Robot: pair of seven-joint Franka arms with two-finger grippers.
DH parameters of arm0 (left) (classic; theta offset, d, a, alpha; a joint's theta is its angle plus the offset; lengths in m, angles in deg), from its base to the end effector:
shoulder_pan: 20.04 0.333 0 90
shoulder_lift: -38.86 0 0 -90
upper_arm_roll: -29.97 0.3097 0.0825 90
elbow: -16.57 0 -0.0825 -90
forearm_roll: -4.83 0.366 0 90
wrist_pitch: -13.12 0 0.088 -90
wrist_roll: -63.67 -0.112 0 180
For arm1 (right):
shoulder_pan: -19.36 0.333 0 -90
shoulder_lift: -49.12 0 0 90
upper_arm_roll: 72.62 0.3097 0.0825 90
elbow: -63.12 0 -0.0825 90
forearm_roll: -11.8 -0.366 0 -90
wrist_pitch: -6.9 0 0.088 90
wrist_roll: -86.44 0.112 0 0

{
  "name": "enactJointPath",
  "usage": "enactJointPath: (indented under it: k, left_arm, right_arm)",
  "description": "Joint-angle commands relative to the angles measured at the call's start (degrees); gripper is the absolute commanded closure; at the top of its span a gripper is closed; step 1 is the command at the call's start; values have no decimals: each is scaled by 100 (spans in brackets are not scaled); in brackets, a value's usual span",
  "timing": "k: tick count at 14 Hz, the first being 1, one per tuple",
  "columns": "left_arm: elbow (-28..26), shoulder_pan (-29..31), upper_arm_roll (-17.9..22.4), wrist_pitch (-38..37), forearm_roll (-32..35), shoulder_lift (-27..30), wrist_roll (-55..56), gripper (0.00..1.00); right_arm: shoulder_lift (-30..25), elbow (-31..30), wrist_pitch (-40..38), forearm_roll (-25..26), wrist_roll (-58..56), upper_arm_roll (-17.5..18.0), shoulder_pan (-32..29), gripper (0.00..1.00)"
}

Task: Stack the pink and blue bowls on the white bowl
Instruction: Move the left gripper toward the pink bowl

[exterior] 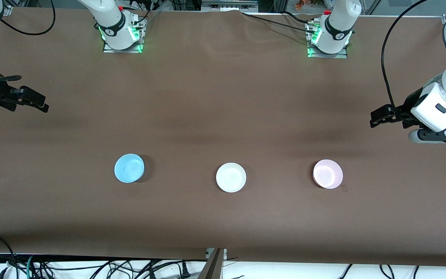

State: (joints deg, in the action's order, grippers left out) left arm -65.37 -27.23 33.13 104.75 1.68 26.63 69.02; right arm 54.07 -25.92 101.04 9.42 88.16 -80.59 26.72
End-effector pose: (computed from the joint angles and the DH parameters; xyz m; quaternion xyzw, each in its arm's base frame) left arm 0.5980 -0.0516 0.5583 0.9994 0.0124 -0.0237 0.0197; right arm 0.5679 0.0016 0.5800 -0.9997 0.0215 -0.0016 0.0148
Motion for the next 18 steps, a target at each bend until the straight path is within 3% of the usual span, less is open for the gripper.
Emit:
enactJointPath:
  k: [1, 11, 14, 18]
  left_arm:
    - [82, -28, 1, -93, 130, 1, -95, 0]
    - [82, 15, 44, -22, 104, -235, 45, 0]
    - [3, 51, 53, 494, 112, -288, 54, 0]
    - [11, 68, 62, 610, 113, -543, 37, 0]
  right_arm:
    - [32, 97, -9, -70, -48, 24, -7, 0]
    - [32, 115, 8, -70, -57, 24, -16, 0]
    - [32, 115, 0, -70, -57, 24, -16, 0]
    - [32, 115, 8, -79, -49, 24, -7, 0]
